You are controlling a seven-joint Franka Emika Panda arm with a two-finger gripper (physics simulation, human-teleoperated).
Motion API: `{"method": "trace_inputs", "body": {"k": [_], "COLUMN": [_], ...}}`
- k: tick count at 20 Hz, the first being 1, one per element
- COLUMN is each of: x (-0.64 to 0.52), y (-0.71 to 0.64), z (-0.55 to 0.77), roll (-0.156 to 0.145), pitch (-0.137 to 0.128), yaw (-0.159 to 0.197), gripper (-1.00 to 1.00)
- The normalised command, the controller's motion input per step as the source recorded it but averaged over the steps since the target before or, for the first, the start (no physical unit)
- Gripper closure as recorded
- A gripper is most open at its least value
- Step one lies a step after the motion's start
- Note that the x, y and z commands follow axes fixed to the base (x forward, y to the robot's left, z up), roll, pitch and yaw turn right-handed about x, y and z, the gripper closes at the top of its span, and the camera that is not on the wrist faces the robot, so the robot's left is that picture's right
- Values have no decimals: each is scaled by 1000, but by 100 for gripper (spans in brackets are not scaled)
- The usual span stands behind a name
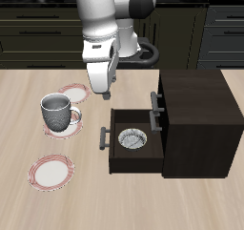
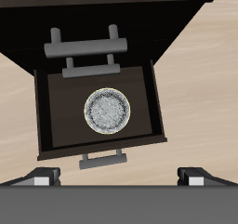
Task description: Place the bowl on the nearest plate relative to the robot
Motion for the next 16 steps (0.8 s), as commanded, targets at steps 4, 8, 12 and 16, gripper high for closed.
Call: {"method": "trace_inputs", "body": {"k": [4, 8, 12, 16], "x": [-35, -29, -77, -123], "y": [137, 244, 155, 149], "z": [14, -96, -207, -220], "roll": [13, 29, 36, 40], "pitch": [-49, -17, 8, 29], "yaw": [4, -32, 49, 10], "gripper": [-100, -100, -100, -100]}}
